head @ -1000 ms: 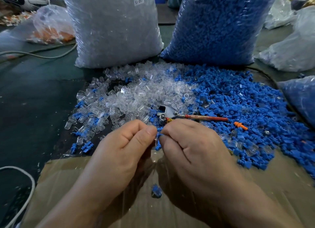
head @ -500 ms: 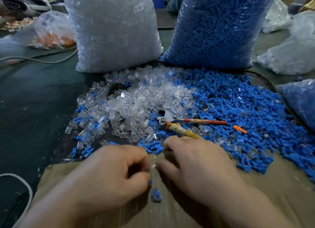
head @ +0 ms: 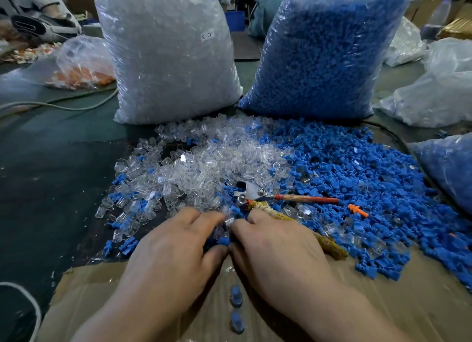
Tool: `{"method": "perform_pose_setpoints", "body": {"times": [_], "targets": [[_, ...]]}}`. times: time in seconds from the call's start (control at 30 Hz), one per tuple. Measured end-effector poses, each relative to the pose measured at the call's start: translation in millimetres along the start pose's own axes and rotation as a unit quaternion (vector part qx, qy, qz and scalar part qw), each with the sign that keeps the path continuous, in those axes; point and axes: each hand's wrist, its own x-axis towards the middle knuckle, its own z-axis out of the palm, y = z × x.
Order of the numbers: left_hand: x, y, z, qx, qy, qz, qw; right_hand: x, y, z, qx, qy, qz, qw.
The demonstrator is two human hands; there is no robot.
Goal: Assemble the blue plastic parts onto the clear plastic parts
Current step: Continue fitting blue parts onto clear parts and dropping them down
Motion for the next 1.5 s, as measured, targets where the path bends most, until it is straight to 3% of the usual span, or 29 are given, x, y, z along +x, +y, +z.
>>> {"method": "perform_pose_setpoints", "body": {"times": [0.23,0.47,0.5,0.53,0.6,0.67,0.77,0.83,1.17,1.23,1.3,1.37,1.43,1.47,1.5], "targets": [[1,3,3,-0.06,0.045,0.015,0.997,-1,4,-2,0.051,0.014,0.024,0.998],[3,0,11,-0.146,0.127,-0.007,0.981,-4,6,-4,0.252,0.082,0.096,0.959],[2,0,11,-0.154,0.139,-0.014,0.978,-4,7,-3,0.327,0.078,0.121,0.934],[2,1,11,-0.17,0.149,-0.025,0.974,-4,8,-3,0.439,0.067,0.154,0.883],[1,2,12,-0.258,0.159,-0.072,0.95,-3,9,-5,0.67,0.033,0.205,0.713],[-1,5,11,-0.378,0.156,-0.123,0.904,-1,13,-7,0.795,0.011,0.207,0.57],[-3,5,8,-0.458,0.147,-0.142,0.865,2,15,-13,0.87,-0.026,0.185,0.456],[-5,8,5,-0.476,0.136,-0.15,0.856,1,15,-15,0.887,-0.036,0.167,0.429],[-3,13,-1,-0.485,0.101,-0.144,0.856,-4,15,-18,0.876,-0.049,0.147,0.458],[-3,12,1,-0.484,0.099,-0.143,0.857,-5,14,-18,0.858,-0.038,0.154,0.489],[-2,13,1,-0.488,0.097,-0.146,0.855,-7,14,-17,0.812,-0.018,0.153,0.563],[-2,15,0,-0.496,0.093,-0.145,0.851,-9,12,-16,0.727,0.013,0.132,0.674],[-3,19,-1,-0.503,0.086,-0.143,0.848,-12,11,-13,0.554,0.08,0.076,0.825],[-3,21,-2,-0.506,0.082,-0.141,0.847,-13,12,-11,0.447,0.124,0.04,0.885],[-4,23,-2,-0.509,0.08,-0.14,0.846,-14,11,-9,0.367,0.159,0.008,0.917]]}}
